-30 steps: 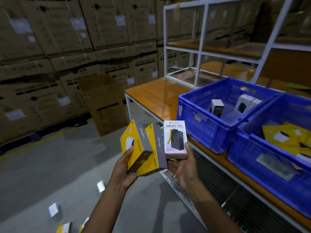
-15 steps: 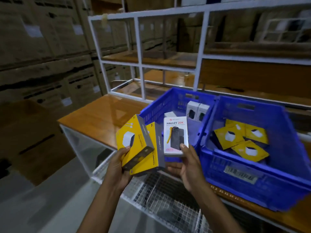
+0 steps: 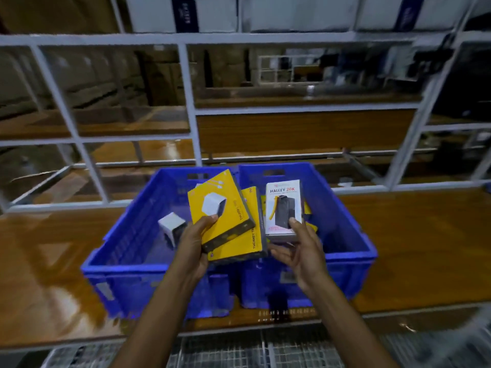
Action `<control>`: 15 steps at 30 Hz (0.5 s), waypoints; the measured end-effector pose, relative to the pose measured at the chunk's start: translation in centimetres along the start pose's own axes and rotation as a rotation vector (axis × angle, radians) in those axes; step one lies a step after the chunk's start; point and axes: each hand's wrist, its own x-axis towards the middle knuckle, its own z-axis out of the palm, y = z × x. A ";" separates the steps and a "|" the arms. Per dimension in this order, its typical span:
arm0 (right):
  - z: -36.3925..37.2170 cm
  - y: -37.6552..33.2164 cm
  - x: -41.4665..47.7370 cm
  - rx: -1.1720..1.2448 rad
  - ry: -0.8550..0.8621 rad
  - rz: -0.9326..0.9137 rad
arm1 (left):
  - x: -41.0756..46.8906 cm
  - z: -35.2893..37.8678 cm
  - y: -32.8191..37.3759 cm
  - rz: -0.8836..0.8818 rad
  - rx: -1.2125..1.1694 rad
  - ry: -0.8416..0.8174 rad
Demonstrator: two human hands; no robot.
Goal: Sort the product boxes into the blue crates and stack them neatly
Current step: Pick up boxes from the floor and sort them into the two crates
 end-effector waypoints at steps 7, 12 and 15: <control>-5.0 -3.3 3.9 0.032 0.157 -0.045 | 6.1 6.5 -3.6 -0.114 0.149 -0.044; -7.5 -5.6 6.8 0.014 0.172 -0.069 | 9.7 9.5 -5.9 0.076 0.437 0.065; -8.2 -6.5 8.2 -0.011 0.148 -0.082 | 10.1 11.3 -6.2 0.181 0.648 0.083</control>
